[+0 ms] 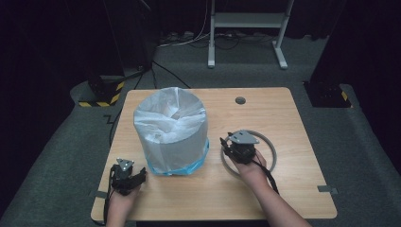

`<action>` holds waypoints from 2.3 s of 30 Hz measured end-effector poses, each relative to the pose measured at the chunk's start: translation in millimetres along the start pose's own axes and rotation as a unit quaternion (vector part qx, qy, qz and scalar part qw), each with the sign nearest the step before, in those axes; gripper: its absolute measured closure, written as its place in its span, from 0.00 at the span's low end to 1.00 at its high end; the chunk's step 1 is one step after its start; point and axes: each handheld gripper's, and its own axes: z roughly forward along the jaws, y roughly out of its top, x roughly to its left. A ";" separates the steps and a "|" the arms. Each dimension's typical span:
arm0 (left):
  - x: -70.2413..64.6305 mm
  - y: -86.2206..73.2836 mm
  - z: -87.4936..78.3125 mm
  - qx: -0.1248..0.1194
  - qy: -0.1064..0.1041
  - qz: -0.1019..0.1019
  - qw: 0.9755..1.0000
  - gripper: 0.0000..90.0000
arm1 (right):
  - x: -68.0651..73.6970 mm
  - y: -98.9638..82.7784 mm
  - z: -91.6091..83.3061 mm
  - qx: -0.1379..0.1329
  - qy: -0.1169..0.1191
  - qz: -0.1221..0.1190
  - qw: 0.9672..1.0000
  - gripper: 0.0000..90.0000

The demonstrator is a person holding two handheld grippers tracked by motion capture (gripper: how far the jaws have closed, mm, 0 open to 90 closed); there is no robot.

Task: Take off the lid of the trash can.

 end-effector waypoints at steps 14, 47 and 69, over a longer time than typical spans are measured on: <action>-2.3 15.1 -0.9 0.073 -0.013 -0.026 0.997 0.42 | -74.7 -84.8 -56.3 0.047 -0.050 0.075 0.995 0.49; 5.2 101.8 -12.4 0.411 -0.042 -0.011 0.911 0.35 | -81.4 -95.8 -69.0 0.048 -0.043 0.082 0.995 0.43; 1.8 140.4 -48.1 0.415 -0.060 -0.017 0.908 0.36 | -85.2 -100.2 -62.8 0.067 -0.038 0.097 0.992 0.38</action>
